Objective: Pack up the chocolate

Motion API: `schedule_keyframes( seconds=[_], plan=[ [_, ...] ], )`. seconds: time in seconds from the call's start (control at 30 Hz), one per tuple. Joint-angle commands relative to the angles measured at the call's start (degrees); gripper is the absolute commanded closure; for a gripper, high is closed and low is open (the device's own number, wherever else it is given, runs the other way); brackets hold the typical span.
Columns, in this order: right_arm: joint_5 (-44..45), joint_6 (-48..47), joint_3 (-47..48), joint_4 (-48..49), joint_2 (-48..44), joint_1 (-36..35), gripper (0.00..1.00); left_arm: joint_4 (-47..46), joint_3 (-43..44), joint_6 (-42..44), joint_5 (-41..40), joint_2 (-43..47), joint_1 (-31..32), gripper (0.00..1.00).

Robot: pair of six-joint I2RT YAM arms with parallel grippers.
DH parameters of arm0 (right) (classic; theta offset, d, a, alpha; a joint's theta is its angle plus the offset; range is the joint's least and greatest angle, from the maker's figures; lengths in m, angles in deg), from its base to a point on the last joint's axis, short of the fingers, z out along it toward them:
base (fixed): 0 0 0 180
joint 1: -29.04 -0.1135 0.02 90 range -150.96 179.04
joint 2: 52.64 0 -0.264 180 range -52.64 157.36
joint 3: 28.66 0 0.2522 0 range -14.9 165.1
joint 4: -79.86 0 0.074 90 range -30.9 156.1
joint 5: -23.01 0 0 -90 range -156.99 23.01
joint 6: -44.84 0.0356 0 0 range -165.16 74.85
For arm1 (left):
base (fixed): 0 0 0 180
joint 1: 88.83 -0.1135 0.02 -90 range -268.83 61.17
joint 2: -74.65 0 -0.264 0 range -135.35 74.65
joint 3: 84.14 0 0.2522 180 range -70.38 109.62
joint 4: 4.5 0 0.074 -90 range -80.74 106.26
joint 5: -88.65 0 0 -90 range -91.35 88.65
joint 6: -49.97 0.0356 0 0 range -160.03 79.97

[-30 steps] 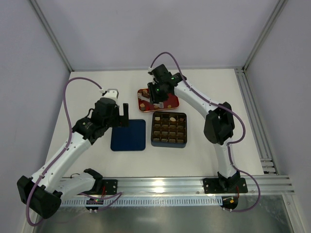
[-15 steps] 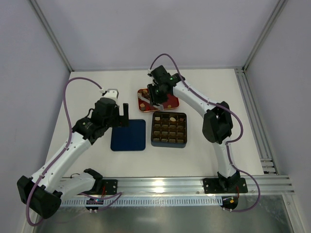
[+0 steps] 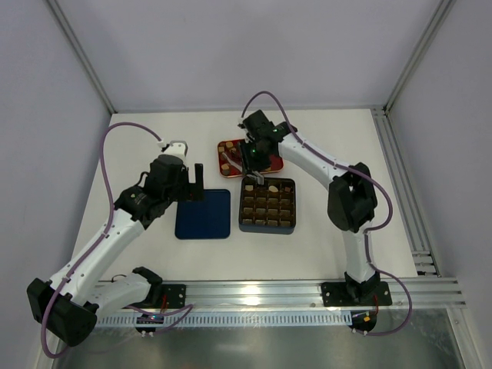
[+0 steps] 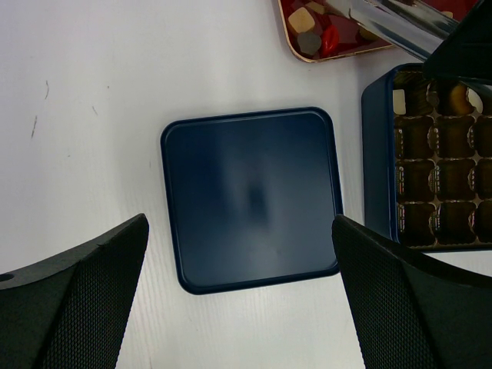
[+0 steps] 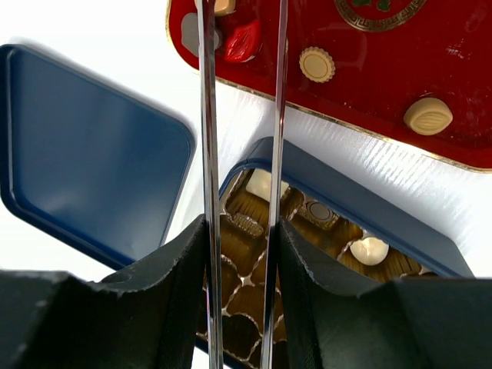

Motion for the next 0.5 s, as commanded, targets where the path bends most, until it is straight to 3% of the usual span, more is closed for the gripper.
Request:
schedule_keyframes(
  seconds=[0.0, 0.27, 0.47],
  plan=[
    [0.0, -0.3, -1.5, 2.3, -6.0, -0.3, 0.59, -0.4, 0.7, 0.0, 0.5, 0.6, 0.2, 0.00],
    [2.1, 0.4, -2.7, 3.0, -7.7, 0.1, 0.58, -0.4, 0.7, -0.1, 0.7, 0.6, 0.1, 0.00],
    [1.6, 2.1, 1.7, 2.6, -5.7, 0.4, 0.58, -0.5, 0.8, -0.1, 0.7, 0.6, 0.2, 0.00]
  ],
)
